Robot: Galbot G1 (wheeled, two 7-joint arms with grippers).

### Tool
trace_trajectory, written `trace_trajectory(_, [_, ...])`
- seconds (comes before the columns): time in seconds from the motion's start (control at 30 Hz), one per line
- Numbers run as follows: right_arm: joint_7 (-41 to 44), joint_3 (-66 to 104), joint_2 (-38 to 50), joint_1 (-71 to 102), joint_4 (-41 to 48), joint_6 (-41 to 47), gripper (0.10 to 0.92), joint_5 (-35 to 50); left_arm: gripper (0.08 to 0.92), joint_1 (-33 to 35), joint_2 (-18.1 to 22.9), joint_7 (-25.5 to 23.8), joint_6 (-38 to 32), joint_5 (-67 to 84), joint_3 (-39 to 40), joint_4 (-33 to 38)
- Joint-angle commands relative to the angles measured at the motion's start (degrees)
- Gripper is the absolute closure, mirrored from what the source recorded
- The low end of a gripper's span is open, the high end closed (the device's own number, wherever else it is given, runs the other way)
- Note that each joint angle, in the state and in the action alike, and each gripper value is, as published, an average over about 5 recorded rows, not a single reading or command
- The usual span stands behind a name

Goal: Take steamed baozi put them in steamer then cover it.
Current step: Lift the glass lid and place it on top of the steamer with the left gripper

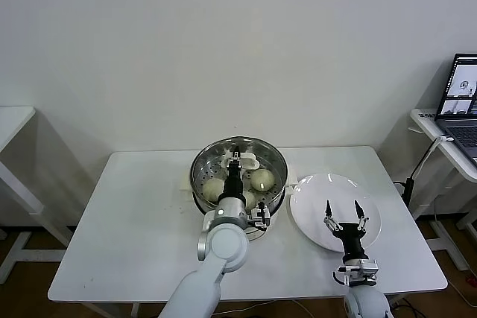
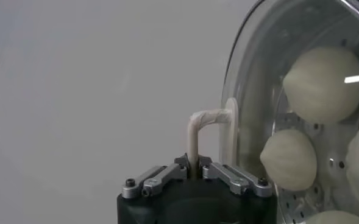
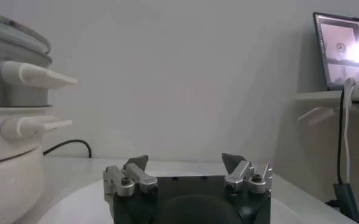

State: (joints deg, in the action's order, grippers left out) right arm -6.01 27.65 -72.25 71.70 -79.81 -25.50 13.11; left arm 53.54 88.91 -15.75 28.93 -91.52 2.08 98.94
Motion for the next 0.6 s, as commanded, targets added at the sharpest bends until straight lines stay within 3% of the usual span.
trace_trajectory(0.03, [0.0,0.0,0.0,-0.1,0.3,-0.1,0.203,-0.1,0.81,0.0,0.2,-0.4,-0.2,-0.9,-0.1,-1.0])
trace_trajectory(0.6, [0.1,0.1,0.0,-0.2,0.4,-0.3,0.203,-0.2,0.81,0.6,0.9,-1.0,-1.0,-1.8,-1.3,-1.6])
